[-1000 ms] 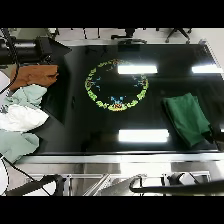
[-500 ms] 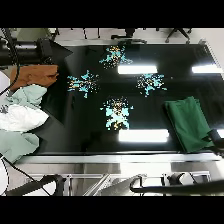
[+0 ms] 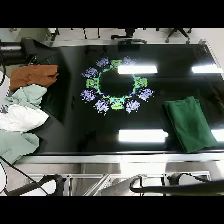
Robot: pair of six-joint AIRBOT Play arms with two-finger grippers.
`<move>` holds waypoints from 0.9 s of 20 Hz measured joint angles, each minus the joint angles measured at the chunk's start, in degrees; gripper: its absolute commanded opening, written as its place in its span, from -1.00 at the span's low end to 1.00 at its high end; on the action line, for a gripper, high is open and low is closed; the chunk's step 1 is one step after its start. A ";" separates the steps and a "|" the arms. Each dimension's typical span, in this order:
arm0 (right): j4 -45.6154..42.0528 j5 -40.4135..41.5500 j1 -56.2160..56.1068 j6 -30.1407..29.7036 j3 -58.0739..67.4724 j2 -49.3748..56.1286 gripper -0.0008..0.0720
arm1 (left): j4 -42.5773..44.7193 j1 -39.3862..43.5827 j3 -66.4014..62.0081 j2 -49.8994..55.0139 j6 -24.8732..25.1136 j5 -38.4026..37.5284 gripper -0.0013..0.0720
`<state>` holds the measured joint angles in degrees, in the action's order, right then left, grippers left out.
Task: Fold the shirts.
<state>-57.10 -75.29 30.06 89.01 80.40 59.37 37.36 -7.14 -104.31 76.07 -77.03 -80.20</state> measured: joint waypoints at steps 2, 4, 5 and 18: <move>-0.81 4.22 -11.19 -0.52 2.14 2.21 -0.93 | 3.21 0.63 2.62 -1.53 0.00 -1.29 -0.94; -3.41 7.54 -21.35 -0.83 3.08 3.69 -0.93 | 7.80 2.36 8.48 -4.74 0.02 -0.37 -0.94; -5.05 8.52 -25.94 -0.92 3.15 4.20 -0.93 | 9.55 3.37 12.35 -6.71 0.17 0.72 -0.94; -11.39 11.72 -42.88 -2.10 -3.56 5.01 -0.93 | 15.21 10.73 48.65 -24.26 2.10 15.21 -0.93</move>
<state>-68.49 -63.57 -12.82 86.91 76.84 64.38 52.58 3.60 -55.66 51.81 -74.94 -64.99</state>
